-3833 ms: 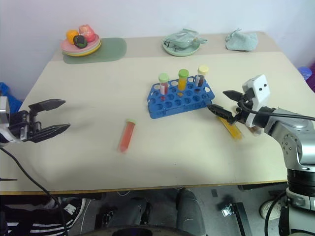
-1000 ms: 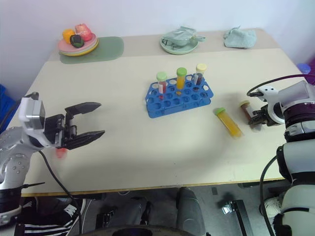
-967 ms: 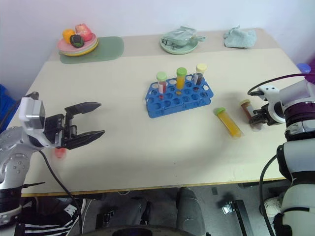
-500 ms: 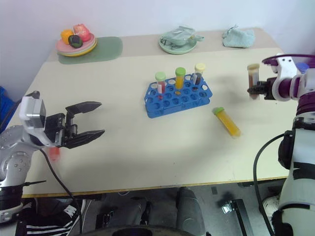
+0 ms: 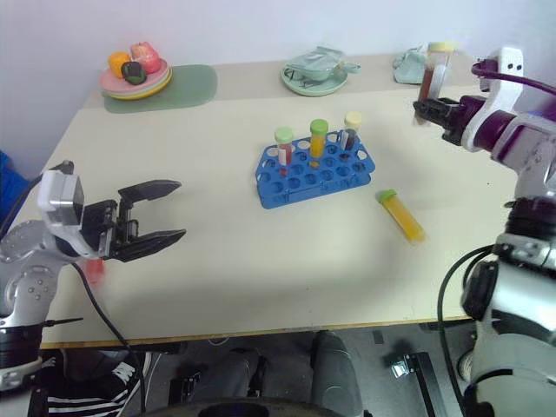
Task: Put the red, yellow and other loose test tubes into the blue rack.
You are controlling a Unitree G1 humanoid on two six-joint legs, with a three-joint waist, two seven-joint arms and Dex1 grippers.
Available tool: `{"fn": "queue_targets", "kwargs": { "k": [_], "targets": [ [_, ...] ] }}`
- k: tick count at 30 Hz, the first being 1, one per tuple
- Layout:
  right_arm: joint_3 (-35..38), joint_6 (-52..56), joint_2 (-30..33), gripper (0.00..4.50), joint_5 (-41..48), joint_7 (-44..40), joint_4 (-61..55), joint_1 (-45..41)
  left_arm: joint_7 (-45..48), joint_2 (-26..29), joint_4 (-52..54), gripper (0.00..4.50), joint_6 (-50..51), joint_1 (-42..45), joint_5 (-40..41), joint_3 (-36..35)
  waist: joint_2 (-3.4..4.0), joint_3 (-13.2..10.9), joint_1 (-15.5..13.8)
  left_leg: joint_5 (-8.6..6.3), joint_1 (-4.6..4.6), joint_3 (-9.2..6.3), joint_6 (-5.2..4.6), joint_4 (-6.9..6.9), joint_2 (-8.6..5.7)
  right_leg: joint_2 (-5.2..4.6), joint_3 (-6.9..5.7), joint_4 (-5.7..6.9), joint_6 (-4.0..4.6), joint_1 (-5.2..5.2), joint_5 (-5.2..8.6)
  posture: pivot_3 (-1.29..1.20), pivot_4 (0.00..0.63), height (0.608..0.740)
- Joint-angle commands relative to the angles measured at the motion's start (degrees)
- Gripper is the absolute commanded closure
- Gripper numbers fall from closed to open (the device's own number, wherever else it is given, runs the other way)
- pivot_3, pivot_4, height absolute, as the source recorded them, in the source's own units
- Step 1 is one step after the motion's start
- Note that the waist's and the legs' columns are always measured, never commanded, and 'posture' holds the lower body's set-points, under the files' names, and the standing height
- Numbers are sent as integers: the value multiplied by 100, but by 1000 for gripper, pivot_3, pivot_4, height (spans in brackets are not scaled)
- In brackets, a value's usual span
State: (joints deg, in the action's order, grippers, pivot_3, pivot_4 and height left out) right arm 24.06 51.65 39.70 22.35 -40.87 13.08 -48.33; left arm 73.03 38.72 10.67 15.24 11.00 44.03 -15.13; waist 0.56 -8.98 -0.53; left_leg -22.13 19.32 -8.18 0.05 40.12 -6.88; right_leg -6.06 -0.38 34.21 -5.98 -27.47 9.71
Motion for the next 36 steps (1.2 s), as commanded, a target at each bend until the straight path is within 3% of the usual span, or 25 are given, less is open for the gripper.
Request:
{"fn": "queue_targets", "kwargs": {
  "k": [1,6,10,15,22,36],
  "targets": [
    [505,-368,-595,3652,565,516,-1464,378,11,71,-31,0,-125,112,-43,-110,1,0,3,0,-1,1,0,-1,1,1,1,0,1,1,-1,0,150,740],
    [-11,-1552,-1464,3652,296,946,-2748,1587,45,117,-211,0,-177,246,-76,-139,-6,4,-5,0,-2,1,0,1,3,8,2,-1,1,3,-4,0,150,740],
    [-728,-2916,-2076,3652,-285,1206,-2883,2248,90,151,-451,0,-234,407,-138,-145,-4,4,38,0,-13,7,1,1,6,13,6,3,5,5,-9,0,150,740],
    [-1059,-4368,-2582,3652,-562,1260,-1960,2345,63,144,-565,0,-227,482,-194,-115,-4,5,150,0,-23,11,1,-1,7,16,9,5,6,9,-9,0,150,740],
    [-1429,-6307,-2765,3652,-1169,1361,-197,2083,8,196,-551,0,-147,424,-256,-147,-3,4,181,0,-34,14,1,-8,12,20,9,4,6,13,-9,0,150,740],
    [-1430,-7892,-2651,3652,-1403,1585,2099,1464,-485,416,72,0,272,288,-179,-161,-3,4,194,0,-39,13,1,-10,14,22,11,2,7,18,-9,0,150,740]
  ]
}}
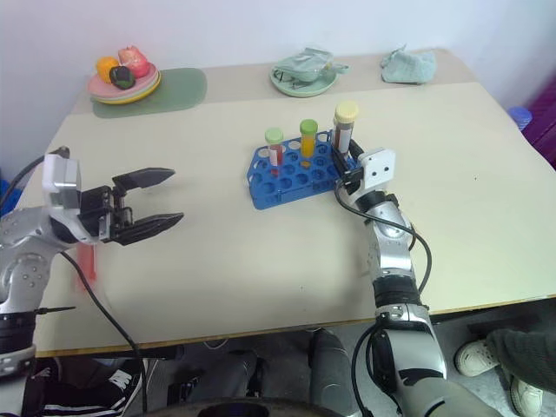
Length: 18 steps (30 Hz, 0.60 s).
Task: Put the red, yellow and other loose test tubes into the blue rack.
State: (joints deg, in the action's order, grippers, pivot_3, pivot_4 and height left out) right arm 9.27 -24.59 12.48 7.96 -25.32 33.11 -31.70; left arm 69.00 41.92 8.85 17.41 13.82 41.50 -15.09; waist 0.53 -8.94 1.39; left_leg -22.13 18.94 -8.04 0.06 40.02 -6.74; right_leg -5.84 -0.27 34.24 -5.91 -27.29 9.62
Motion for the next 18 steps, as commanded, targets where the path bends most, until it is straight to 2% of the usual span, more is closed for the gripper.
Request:
{"fn": "queue_targets", "kwargs": {
  "k": [1,18],
  "targets": [
    [25,-338,92,3652,-12,53,177,-220,-117,112,279,0,96,37,87,-157,0,0,6,0,0,0,0,0,0,0,0,0,0,0,0,0,150,740],
    [53,-378,99,3652,11,290,504,-201,-122,157,301,0,216,128,143,-172,0,0,119,0,-2,0,1,-3,9,8,2,0,1,2,0,0,150,740]
  ]
}}
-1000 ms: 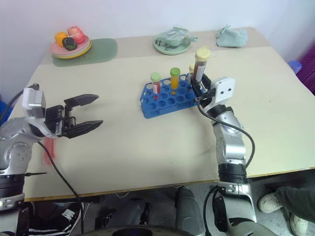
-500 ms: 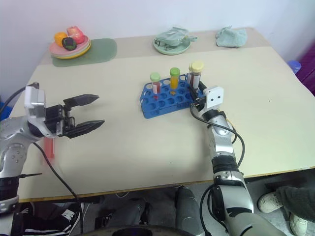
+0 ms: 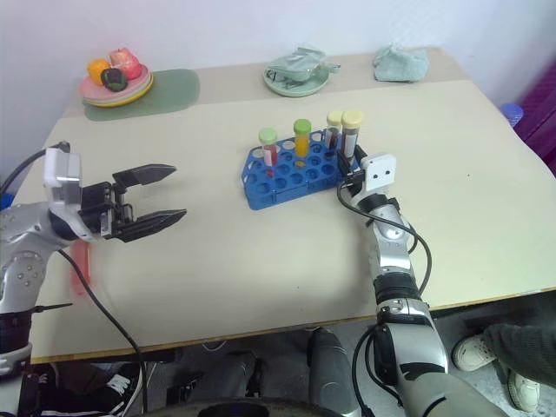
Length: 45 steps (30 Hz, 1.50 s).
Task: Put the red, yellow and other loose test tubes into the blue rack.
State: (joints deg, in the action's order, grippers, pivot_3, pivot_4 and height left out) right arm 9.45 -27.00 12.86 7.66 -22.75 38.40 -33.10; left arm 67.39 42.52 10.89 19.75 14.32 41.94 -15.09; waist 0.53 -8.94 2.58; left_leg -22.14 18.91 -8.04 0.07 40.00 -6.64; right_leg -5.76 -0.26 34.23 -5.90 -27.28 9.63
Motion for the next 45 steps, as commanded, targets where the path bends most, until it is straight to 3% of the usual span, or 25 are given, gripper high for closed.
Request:
{"fn": "queue_targets", "kwargs": {
  "k": [1,23,28,35,45],
  "targets": [
    [19,-139,41,3652,30,37,7,-74,63,97,74,0,-32,71,93,-175,0,0,0,0,0,0,0,0,0,0,0,0,0,0,0,0,150,740],
    [-73,-400,49,3652,-85,47,832,-458,138,116,134,0,-29,-113,109,-341,0,0,6,0,-9,2,0,-1,1,2,3,-2,1,7,0,0,150,740],
    [87,-44,-60,3652,481,-531,754,-417,147,106,105,0,-53,-114,107,-353,0,0,9,0,-11,3,0,-1,3,4,5,-2,1,8,0,0,150,740],
    [203,188,-14,163,731,-756,566,-391,248,62,-36,0,-180,-139,63,-350,1,0,2,-1,-10,4,1,-2,7,8,6,-3,2,7,-1,0,150,740],
    [172,617,236,48,776,-836,-394,-231,191,24,84,0,-148,-135,82,-298,1,-1,-8,-1,-9,4,1,-1,6,8,6,-3,2,6,-1,0,150,740]
  ]
}}
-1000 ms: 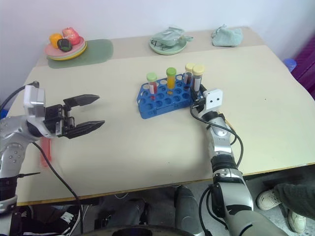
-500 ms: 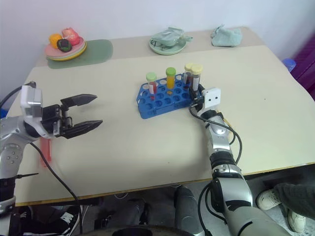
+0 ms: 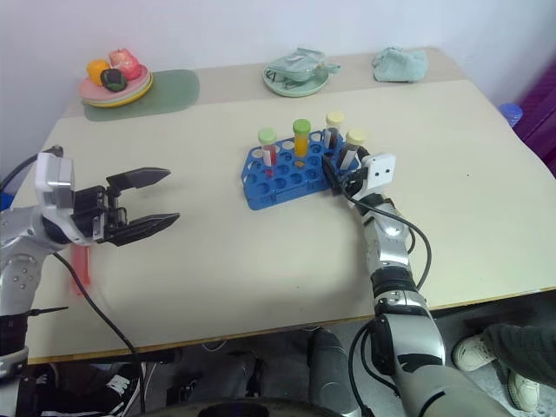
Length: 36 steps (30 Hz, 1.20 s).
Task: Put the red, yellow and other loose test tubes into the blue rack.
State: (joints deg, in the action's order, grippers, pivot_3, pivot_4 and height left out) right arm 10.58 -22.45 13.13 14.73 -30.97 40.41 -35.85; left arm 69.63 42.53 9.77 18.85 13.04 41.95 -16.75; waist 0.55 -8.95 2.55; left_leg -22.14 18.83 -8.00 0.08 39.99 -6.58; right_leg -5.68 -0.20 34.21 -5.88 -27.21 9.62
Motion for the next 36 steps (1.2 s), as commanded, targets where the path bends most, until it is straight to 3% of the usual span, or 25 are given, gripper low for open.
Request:
{"fn": "queue_targets", "kwargs": {
  "k": [1,6,10,14,18,22,25,30,36],
  "targets": [
    [66,366,271,48,148,-56,-882,136,-44,20,207,0,-48,-2,88,-129,0,0,-13,0,0,0,0,0,0,0,0,0,0,0,0,0,150,740],
    [-72,2001,703,48,751,-351,-3053,1162,-80,-18,226,0,-58,64,81,-75,0,0,-47,0,4,-3,0,-1,0,-1,0,0,0,-1,0,0,150,740],
    [196,3265,1478,48,1380,-586,-4640,1996,-100,-86,230,0,-63,112,105,-26,2,-1,-103,-2,7,2,-3,2,-1,-2,2,-3,0,-2,0,0,150,740],
    [808,4566,2616,48,2002,-776,-5407,2299,-75,-245,122,0,-141,237,37,118,5,-2,-200,-4,4,11,-7,3,-2,-2,7,-6,1,0,-2,0,150,740],
    [413,5851,4066,48,1900,-1334,-5665,2340,49,-393,-53,0,-254,337,-26,279,0,1,-269,-6,-2,14,-11,6,-1,-3,6,-11,2,12,-2,0,150,740],
    [-74,7053,4936,48,2063,-1819,-5317,1734,194,-468,-246,0,-400,433,-115,389,-3,2,-290,-8,-11,25,-13,6,6,-2,7,-16,3,19,-3,0,150,740],
    [-690,8117,5242,48,2080,-2064,-4912,766,148,-547,-191,0,-414,421,-110,438,-3,1,-310,-9,-8,30,-16,7,7,-3,8,-17,3,16,-3,0,150,740],
    [-2085,9694,5226,48,1479,-2095,-3751,-1112,50,-660,76,0,-425,171,-104,448,-7,-1,-329,-10,2,31,-15,6,8,-9,7,-21,5,8,-5,0,150,740],
    [-3094,10760,5062,48,1298,-2242,-3396,-2005,-55,-673,211,0,-439,59,-84,406,-9,-1,-340,-9,55,18,-15,15,4,-19,-8,-24,5,-29,-5,0,150,740]
  ]
}}
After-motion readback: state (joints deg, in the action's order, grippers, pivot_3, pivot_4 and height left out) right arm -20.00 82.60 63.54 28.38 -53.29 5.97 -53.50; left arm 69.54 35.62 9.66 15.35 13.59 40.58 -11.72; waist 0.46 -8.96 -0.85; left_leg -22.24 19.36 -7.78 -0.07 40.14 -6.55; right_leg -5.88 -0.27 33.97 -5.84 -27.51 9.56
